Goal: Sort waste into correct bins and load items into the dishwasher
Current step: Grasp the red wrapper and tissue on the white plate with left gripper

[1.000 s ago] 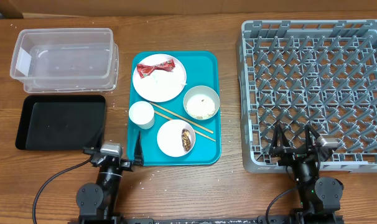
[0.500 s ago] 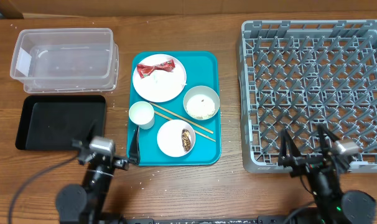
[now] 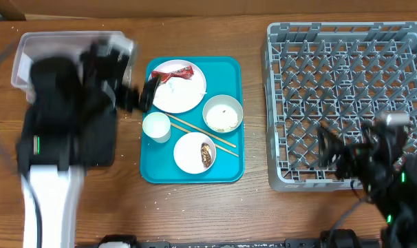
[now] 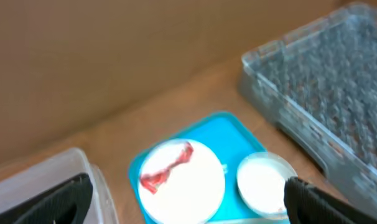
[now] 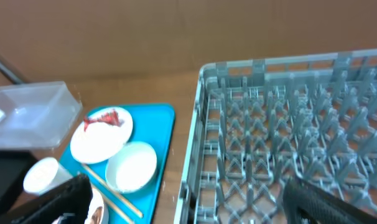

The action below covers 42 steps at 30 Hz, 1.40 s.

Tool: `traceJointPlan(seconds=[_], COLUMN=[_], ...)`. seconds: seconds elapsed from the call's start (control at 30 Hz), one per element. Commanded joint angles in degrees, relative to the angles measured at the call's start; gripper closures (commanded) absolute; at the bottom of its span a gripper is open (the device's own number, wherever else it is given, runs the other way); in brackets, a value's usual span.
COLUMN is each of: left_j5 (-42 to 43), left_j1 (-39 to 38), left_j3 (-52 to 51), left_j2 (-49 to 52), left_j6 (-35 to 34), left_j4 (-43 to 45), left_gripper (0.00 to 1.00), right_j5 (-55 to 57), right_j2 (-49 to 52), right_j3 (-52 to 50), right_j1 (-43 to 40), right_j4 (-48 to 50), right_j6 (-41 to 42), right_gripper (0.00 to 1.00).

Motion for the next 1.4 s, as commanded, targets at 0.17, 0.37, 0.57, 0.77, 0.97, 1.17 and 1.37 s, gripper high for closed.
traceJointPlan(seconds=[0.17,0.37,0.57,0.77,0.97,1.17,1.37], left_j5=[2.8,-1.2,-11.5,-15.1,-17.5,-17.2,-17.0], left_j1=[-3.3,-3.7,-5.6,-7.3,-7.8,-7.8,-8.1], left_j3=[30.2,30.7,30.7,30.7,30.7,30.7,32.4], left_j2=[33.6,45.4,54.1,60.6,65.5,68.2,66.7], left_j6=[14.8,21.0,27.1,29.3,29.3,28.5,16.0], left_j4=[-17.3,-13.7,-12.0,-10.7,-11.1,-12.3,-13.2], left_gripper=[0.00,0.05,0.04,0.05,0.09,0.92,0.96], right_j5=[-1.8,-1.8,-1.8,-1.8,-1.7,-1.7,-1.7], right_j2=[13.6,18.9,21.9,23.9,24.3,24.3,24.3], right_j3=[5.6,5.6,5.5,5.5,5.5,5.5,5.5], right_j1=[0.2,0.2,0.2,0.2,0.2,0.2,0.2], right_j4=[-4.5,-7.3,-7.6,-7.8,-7.8,-7.7,-7.0], right_j6=[0.0,0.0,0.0,0.0,0.0,0.0,0.0], right_gripper=[0.00,0.00,0.00,0.00,0.00,0.00,0.00])
